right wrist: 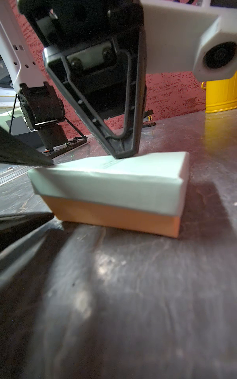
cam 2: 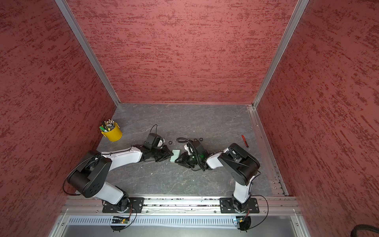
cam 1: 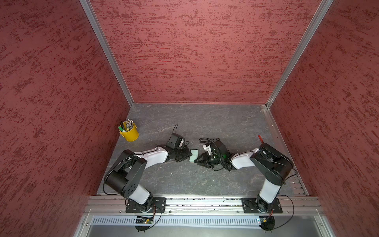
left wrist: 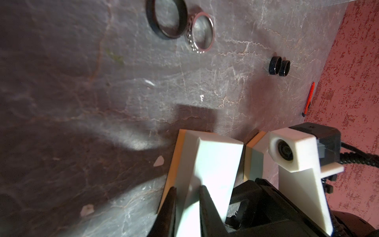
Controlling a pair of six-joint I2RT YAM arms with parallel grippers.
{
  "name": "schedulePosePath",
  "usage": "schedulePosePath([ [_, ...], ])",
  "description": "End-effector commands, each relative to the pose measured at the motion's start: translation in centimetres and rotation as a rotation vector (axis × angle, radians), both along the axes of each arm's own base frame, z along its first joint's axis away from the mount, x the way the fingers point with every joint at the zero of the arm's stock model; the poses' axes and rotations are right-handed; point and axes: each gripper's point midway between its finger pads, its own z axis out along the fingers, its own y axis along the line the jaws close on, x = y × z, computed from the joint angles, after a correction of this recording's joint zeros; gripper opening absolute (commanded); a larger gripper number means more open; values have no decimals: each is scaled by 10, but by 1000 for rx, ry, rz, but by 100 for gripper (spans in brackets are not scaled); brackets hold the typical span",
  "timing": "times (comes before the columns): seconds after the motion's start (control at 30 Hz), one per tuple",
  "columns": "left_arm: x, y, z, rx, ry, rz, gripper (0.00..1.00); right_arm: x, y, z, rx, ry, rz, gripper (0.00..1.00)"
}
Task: Take the rings out of the lift-off lid box
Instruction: Close the lid on the jewelry box.
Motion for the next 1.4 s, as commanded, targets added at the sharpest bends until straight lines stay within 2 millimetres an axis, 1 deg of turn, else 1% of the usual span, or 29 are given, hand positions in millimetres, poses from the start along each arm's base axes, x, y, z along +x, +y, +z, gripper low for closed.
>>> schedulePosePath([
  [0.0, -16, 11, -18, 66, 57, 7, 22, 5, 6, 12, 27, -33, -11, 43],
  [0.03, -16, 11, -18, 68, 57, 7, 22, 5, 6, 16, 29, -39, -9, 45],
  [0.1, -17, 11, -18, 69, 59, 8, 22, 7, 4, 16, -8, -49, -5, 49],
  [0.17, -16, 12, -18, 69, 58, 8, 22, 8, 2, 13, -55, -57, 3, 50],
  [0.23, -16, 12, -19, 71, 58, 9, 22, 8, 2, 11, -64, -55, 7, 50],
  [0.3, -16, 11, -19, 68, 59, 8, 22, 10, 4, 11, -59, -54, 9, 47],
  [0.47, -17, 12, -19, 71, 61, 8, 22, 16, 8, 18, -47, -75, 2, 40],
  [0.6, -17, 11, -20, 69, 63, 5, 22, 18, 10, 16, -47, -74, 3, 35],
  [0.67, -16, 10, -20, 69, 63, 6, 22, 18, 10, 16, -47, -74, 2, 32],
  [0.73, -17, 11, -21, 70, 66, 7, 22, 17, 10, 16, -45, -74, 6, 31],
  [0.8, -18, 11, -22, 71, 68, 6, 22, 17, 10, 16, -47, -75, 7, 27],
  [0.97, -20, 12, -23, 67, 72, 10, 22, 13, 9, 12, -23, -73, 5, 24],
  [1.07, -21, 13, -24, 68, 74, 11, 22, 9, 7, 6, -29, -61, 13, 23],
  [1.23, -20, 12, -24, 66, 71, 12, 25, -3, -1, -17, -93, 5, 44, 22],
  [1.3, -19, 12, -22, 66, 65, 9, 26, -3, -3, -19, -105, 7, 43, 24],
  [1.37, -18, 11, -19, 63, 56, 6, 27, -1, -3, -16, -128, -9, 48, 29],
])
